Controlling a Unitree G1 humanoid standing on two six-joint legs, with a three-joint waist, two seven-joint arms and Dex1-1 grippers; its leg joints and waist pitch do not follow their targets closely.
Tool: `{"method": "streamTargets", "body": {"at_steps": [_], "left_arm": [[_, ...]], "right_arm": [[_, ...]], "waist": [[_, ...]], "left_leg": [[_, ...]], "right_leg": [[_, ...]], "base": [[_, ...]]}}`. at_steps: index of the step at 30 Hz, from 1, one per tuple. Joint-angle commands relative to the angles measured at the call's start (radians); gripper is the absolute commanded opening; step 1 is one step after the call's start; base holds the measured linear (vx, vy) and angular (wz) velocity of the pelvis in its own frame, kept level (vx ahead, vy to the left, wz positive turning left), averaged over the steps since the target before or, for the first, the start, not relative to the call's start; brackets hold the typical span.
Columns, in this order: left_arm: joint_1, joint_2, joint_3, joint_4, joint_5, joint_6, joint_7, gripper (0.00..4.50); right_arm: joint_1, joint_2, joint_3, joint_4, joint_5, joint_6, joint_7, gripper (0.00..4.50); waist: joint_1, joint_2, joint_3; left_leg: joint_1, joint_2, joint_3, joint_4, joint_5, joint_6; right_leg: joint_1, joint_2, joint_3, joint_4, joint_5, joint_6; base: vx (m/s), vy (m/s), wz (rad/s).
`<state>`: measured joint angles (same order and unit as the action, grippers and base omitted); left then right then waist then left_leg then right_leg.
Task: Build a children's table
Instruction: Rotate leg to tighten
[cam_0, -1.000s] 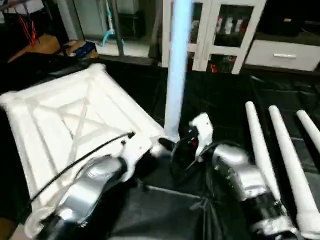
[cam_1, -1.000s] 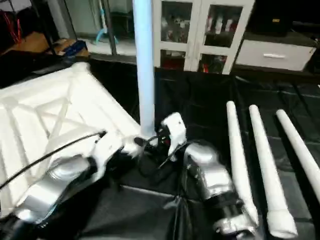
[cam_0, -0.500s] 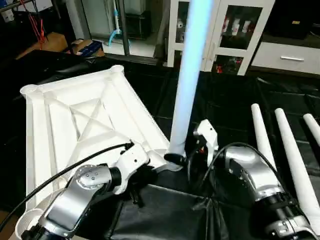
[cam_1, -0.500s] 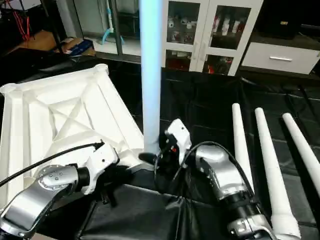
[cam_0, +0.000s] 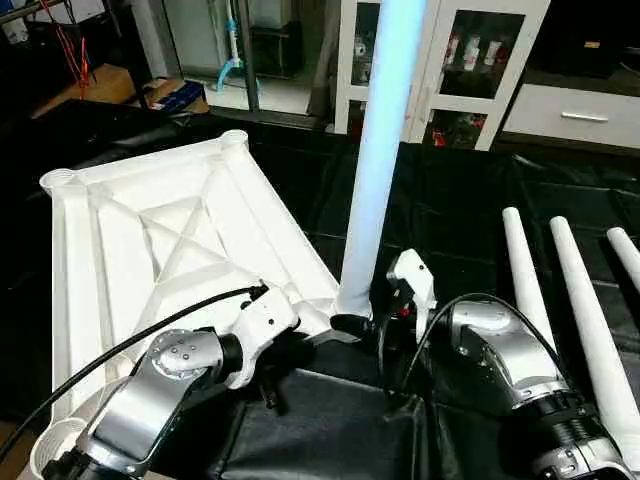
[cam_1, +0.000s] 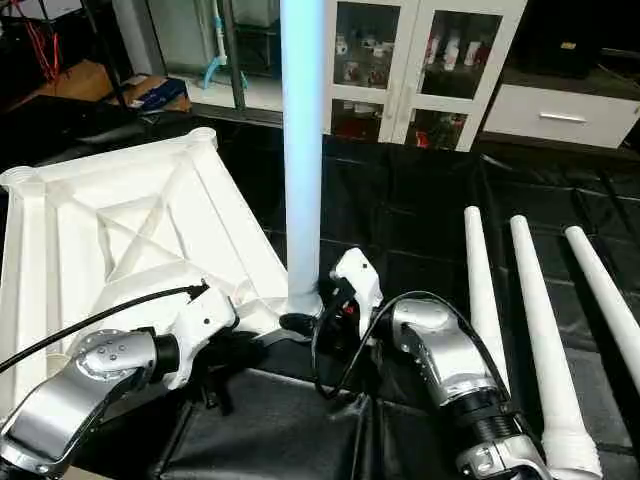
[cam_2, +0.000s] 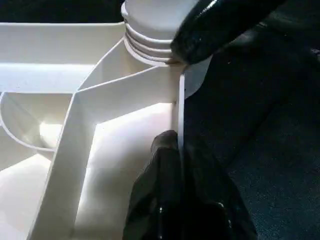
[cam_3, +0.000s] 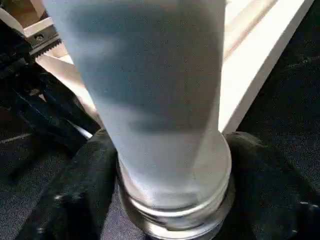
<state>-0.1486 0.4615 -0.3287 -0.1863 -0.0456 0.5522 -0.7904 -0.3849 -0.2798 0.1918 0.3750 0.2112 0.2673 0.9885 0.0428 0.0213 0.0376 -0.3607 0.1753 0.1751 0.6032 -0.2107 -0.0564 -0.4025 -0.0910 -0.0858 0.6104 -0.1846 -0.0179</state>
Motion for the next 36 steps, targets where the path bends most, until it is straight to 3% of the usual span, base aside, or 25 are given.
{"method": "streamTargets", "body": {"at_steps": [1,7,13,15,16,18,20,23,25,27,29,31,32,36], "left_arm": [[-0.008,-0.001,-0.016,-0.033,-0.023,-0.012,-0.022,0.0],[-0.005,-0.006,-0.022,-0.029,-0.022,-0.008,-0.019,0.0],[-0.018,-0.029,-0.026,-0.003,-0.005,0.009,0.015,0.0],[-0.075,-0.108,-0.007,0.094,0.045,0.04,0.142,0.0],[-0.075,-0.108,-0.007,0.094,0.045,0.04,0.142,0.0],[-0.149,-0.207,0.026,0.216,0.093,0.056,0.302,0.0],[-0.189,-0.261,0.046,0.278,0.103,0.056,0.374,0.0],[-0.22,-0.299,0.053,0.322,0.1,0.051,0.409,0.0],[-0.241,-0.318,0.049,0.343,0.098,0.043,0.415,0.0],[-0.243,-0.317,0.046,0.341,0.097,0.041,0.407,0.0],[-0.241,-0.311,0.041,0.335,0.097,0.036,0.395,0.0],[-0.223,-0.282,0.027,0.311,0.1,0.007,0.348,0.0],[-0.221,-0.278,0.024,0.31,0.102,0.0,0.341,0.0],[-0.193,-0.236,0.014,0.276,0.1,-0.021,0.286,0.0]], "right_arm": [[-0.012,0.007,-0.018,0.003,0.014,0.001,-0.011,3.18],[0.005,0.024,-0.013,-0.008,0.009,0.002,-0.031,2.76],[0.004,0.054,-0.01,0.016,-0.04,-0.003,-0.138,2.72],[-0.031,0.119,-0.038,0.094,-0.098,-0.023,-0.343,2.72],[-0.031,0.119,-0.038,0.094,-0.098,-0.023,-0.343,2.72],[-0.068,0.188,-0.085,0.172,-0.127,-0.034,-0.554,2.71],[-0.086,0.222,-0.104,0.208,-0.135,-0.041,-0.642,2.7],[-0.101,0.255,-0.117,0.229,-0.131,-0.052,-0.692,2.7],[-0.106,0.28,-0.118,0.222,-0.119,-0.064,-0.688,2.7],[-0.105,0.289,-0.114,0.212,-0.109,-0.068,-0.665,2.7],[-0.103,0.292,-0.109,0.203,-0.103,-0.074,-0.642,2.7],[-0.096,0.291,-0.115,0.178,-0.076,-0.08,-0.583,2.7],[-0.096,0.291,-0.117,0.176,-0.071,-0.081,-0.576,3.05],[-0.097,0.264,-0.123,0.144,-0.018,-0.077,-0.482,3.45]], "waist": [[-0.003,-0.003,-0.053],[-0.006,-0.003,-0.052],[-0.011,-0.002,-0.048],[-0.015,-0.002,-0.045],[-0.021,-0.004,-0.042],[-0.023,-0.008,-0.044],[-0.022,-0.007,-0.045],[-0.018,-0.008,-0.048],[-0.016,-0.002,-0.05],[-0.012,-0.003,-0.055],[-0.013,-0.003,-0.056],[-0.013,0.0,-0.056],[-0.013,-0.001,-0.057],[-0.012,-0.002,-0.058]], "left_leg": [[0.0,0.052,-0.015,-0.072,-0.133,0.072],[0.0,0.052,-0.016,-0.073,-0.146,0.064],[0.0,0.052,-0.017,-0.077,-0.184,0.05],[0.004,0.05,-0.017,-0.08,-0.216,0.023],[0.004,0.048,-0.019,-0.084,-0.238,0.004],[0.003,0.047,-0.021,-0.082,-0.244,-0.009],[0.013,0.04,-0.02,-0.078,-0.257,-0.014],[0.006,0.042,-0.021,-0.081,-0.249,0.004],[0.001,0.043,-0.02,-0.081,-0.22,0.018],[0.003,0.044,-0.017,-0.077,-0.194,0.027],[-0.003,0.043,-0.017,-0.076,-0.157,0.042],[-0.003,0.045,-0.017,-0.075,-0.152,0.05],[-0.004,0.046,-0.017,-0.075,-0.148,0.059],[-0.007,0.048,-0.016,-0.072,-0.118,0.076]], "right_leg": [[0.053,-0.054,0.054,-0.065,-0.137,-0.235],[0.054,-0.054,0.054,-0.067,-0.159,-0.228],[0.052,-0.054,0.054,-0.073,-0.21,-0.216],[0.047,-0.055,0.054,-0.083,-0.284,-0.194],[0.047,-0.055,0.053,-0.087,-0.332,-0.178],[0.046,-0.058,0.054,-0.091,-0.361,-0.159],[0.041,-0.059,0.054,-0.099,-0.402,-0.144],[0.044,-0.058,0.055,-0.097,-0.38,-0.129],[0.045,-0.056,0.055,-0.091,-0.325,-0.138],[0.045,-0.056,0.056,-0.087,-0.267,-0.153],[0.05,-0.055,0.055,-0.079,-0.201,-0.175],[0.051,-0.055,0.054,-0.078,-0.197,-0.183],[0.052,-0.056,0.055,-0.076,-0.188,-0.186],[0.053,-0.056,0.054,-0.071,-0.143,-0.208]], "base": [[0.0,0.0,0.0],[0.0,0.0,0.0],[0.0,0.0,0.0],[0.0,0.0,0.0],[0.0,0.0,0.0],[0.0,0.0,0.0],[0.0,0.0,0.0],[0.0,0.0,0.0],[0.0,0.0,0.0],[0.0,0.0,0.0],[0.0,0.0,0.0],[0.0,0.0,0.0],[0.0,0.0,0.0],[0.0,0.0,0.0]]}}
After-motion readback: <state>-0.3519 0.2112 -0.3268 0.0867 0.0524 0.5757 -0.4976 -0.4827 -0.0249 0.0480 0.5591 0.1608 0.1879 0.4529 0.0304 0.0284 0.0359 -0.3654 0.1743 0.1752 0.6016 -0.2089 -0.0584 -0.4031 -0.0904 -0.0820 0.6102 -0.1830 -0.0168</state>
